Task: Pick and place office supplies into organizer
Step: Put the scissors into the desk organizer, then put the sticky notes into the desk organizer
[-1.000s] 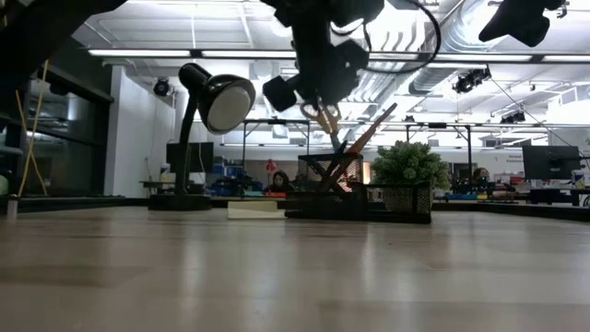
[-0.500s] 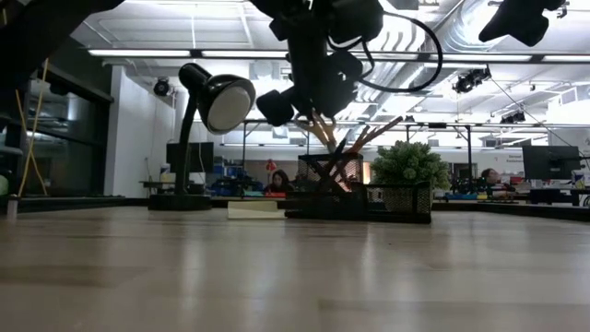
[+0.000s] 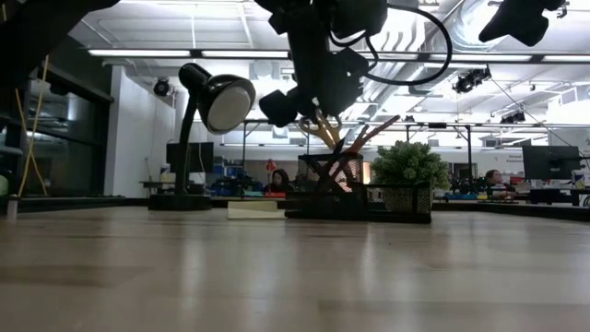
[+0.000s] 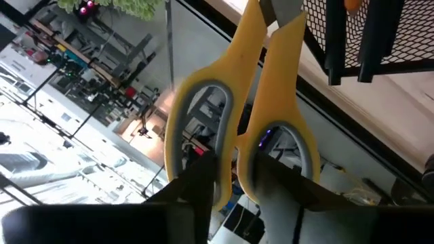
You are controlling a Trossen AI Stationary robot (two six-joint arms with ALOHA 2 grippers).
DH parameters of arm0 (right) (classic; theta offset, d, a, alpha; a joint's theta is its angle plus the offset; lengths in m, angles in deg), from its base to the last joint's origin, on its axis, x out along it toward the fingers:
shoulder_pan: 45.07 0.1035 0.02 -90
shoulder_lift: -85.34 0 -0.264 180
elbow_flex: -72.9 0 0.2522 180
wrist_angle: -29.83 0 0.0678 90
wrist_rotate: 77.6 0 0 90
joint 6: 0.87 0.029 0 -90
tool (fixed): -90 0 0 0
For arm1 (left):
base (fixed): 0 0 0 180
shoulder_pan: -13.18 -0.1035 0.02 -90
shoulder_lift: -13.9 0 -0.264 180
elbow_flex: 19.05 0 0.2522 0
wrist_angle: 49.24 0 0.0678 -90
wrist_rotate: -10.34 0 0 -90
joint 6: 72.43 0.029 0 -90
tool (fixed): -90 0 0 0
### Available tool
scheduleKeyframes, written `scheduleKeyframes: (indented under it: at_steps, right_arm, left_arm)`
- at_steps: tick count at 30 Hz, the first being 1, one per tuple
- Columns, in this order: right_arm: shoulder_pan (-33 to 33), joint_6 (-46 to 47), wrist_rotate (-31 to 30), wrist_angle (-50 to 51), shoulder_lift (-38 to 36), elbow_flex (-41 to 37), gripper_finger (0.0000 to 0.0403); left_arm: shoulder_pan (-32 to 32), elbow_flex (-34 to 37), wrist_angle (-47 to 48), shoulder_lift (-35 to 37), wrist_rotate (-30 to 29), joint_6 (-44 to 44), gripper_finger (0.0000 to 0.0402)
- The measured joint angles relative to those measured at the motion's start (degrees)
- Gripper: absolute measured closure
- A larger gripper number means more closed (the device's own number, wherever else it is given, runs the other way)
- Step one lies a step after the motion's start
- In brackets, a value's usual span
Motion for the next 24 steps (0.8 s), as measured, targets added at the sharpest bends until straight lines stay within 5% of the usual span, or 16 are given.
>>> scheduleKeyframes:
  at_steps: [10,24]
  right_arm:
    - [0.0,0.0,0.0,0.0,0.0,0.0,0.0392]
    - [0.01,-0.2,0.0,0.0,-0.02,0.01,0.0392]
  left_arm:
    - [0.06,0.0,-0.02,0.0,-5.69,0.17,0.0219]
    - [0.4,-3.56,0.57,0.0,-13.92,4.91,0.0204]
